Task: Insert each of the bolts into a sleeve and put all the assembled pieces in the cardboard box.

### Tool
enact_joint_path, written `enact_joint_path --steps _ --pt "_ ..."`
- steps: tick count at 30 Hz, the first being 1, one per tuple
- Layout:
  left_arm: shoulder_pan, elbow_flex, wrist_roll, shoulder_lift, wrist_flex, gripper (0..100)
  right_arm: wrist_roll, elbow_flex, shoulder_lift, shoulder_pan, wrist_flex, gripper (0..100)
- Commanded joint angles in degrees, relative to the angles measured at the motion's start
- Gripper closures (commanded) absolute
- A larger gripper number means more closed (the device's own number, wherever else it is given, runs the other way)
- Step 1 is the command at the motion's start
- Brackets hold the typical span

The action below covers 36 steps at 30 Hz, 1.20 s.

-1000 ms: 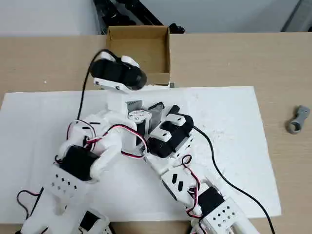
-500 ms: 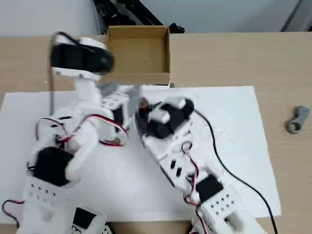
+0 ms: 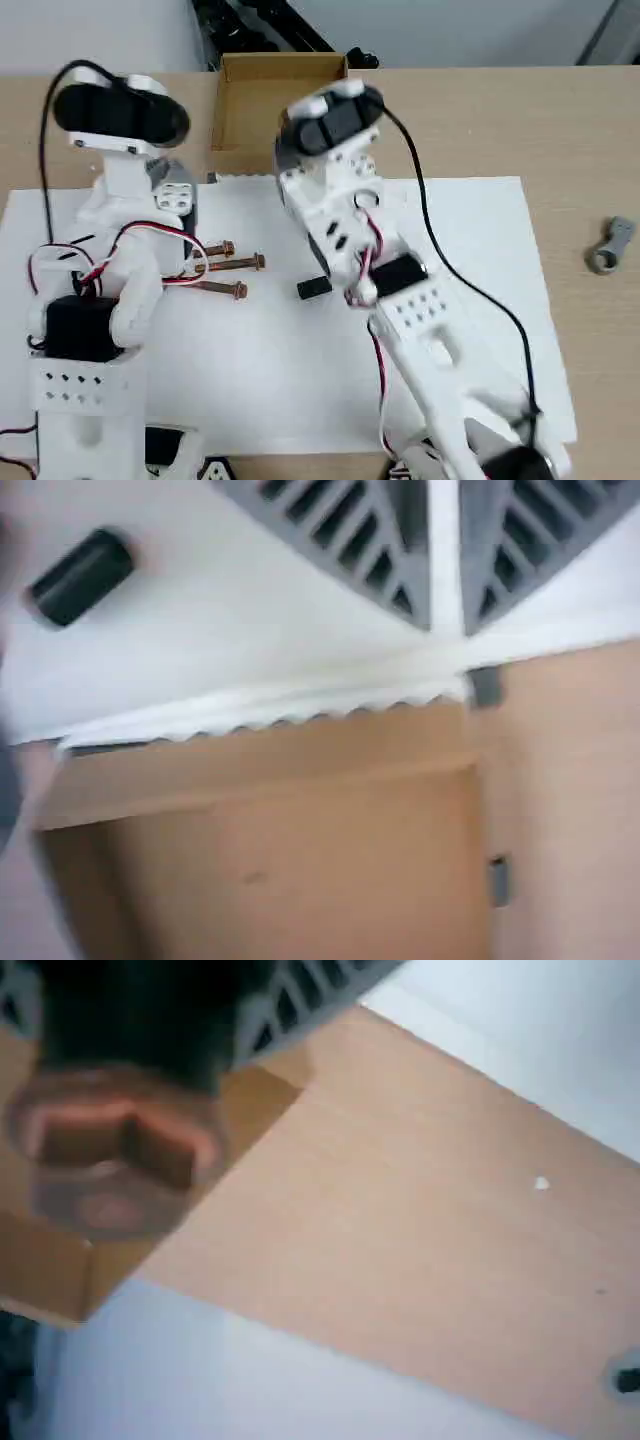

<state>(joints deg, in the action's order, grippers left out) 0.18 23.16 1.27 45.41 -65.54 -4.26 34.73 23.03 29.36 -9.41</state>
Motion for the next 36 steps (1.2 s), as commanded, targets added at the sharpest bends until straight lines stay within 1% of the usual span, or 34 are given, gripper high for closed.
enact_joint_path --steps 1,4,8,13,17,20,23,28,30,32,36 --pt "-1.23 0.66 -0.53 0.62 1.32 100 -0.62 -10.99 -8.66 -1.98 -0.04 99.6" --pt "-1.23 2.77 -0.97 0.62 -0.09 100 -0.70 -18.02 -17.63 -2.77 0.04 99.5" --pt "-0.97 3.74 -4.48 0.53 -1.93 100 -0.70 -27.87 -28.62 -3.38 0.04 99.5" --pt "-1.14 4.00 -4.40 0.62 -2.37 100 -0.70 -40.44 -40.66 -5.85 0.57 99.5" --pt "-1.14 4.18 -4.31 0.62 -2.37 100 -0.62 -49.05 -49.36 -8.84 4.53 99.5" --pt "-1.14 4.26 -4.31 0.62 -2.37 100 -0.53 -54.24 -54.55 -10.68 3.65 99.4" --pt "-1.14 4.26 -4.31 0.62 -2.37 100 -0.62 -56.97 -58.42 -11.74 3.30 99.4" --pt "-1.14 4.26 -4.22 0.53 -2.37 100 -0.79 -57.49 -61.49 -11.65 3.65 99.3" --pt "-1.14 4.26 -4.22 0.53 -2.37 100 -2.81 -57.58 -62.02 -11.65 3.65 99.1" --pt "-1.14 4.26 -4.22 0.53 -2.55 100 -4.13 -57.58 -62.20 -11.82 3.30 95.1" --pt "-1.14 4.26 -4.22 0.53 -4.48 100 -4.22 -57.58 -62.20 -11.74 3.12 84.6"
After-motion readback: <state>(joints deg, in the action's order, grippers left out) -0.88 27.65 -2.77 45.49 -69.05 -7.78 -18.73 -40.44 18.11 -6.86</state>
